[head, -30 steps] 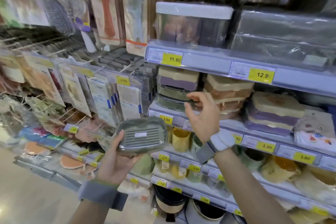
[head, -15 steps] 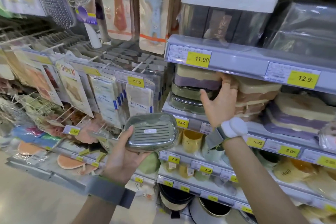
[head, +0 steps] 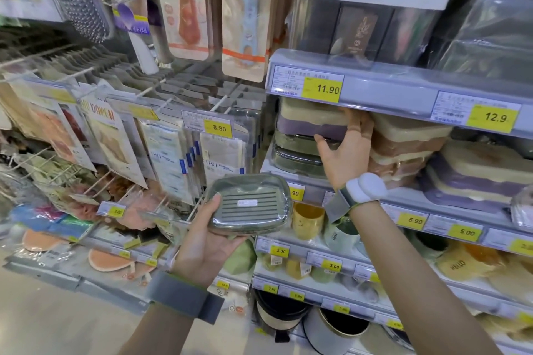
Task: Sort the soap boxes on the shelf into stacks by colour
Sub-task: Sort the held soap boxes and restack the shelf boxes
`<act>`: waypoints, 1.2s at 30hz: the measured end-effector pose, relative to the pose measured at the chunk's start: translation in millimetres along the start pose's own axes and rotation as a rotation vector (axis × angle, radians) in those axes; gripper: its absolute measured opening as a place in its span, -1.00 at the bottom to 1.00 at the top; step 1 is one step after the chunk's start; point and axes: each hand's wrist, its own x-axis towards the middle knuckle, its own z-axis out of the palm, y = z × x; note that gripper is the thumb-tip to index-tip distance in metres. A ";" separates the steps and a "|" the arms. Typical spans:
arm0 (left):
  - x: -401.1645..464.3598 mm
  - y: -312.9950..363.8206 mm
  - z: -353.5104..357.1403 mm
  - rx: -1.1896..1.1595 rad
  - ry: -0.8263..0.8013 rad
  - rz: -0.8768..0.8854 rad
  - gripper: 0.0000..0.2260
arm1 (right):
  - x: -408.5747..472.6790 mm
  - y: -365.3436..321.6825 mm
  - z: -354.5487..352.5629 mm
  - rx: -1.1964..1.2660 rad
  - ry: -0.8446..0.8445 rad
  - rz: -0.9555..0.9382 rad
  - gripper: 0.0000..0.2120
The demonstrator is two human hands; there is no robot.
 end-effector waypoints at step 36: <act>-1.8 0.6 9.7 -0.027 -0.064 -0.039 -0.65 | -8.9 -0.2 -10.0 0.083 -0.042 0.078 -0.22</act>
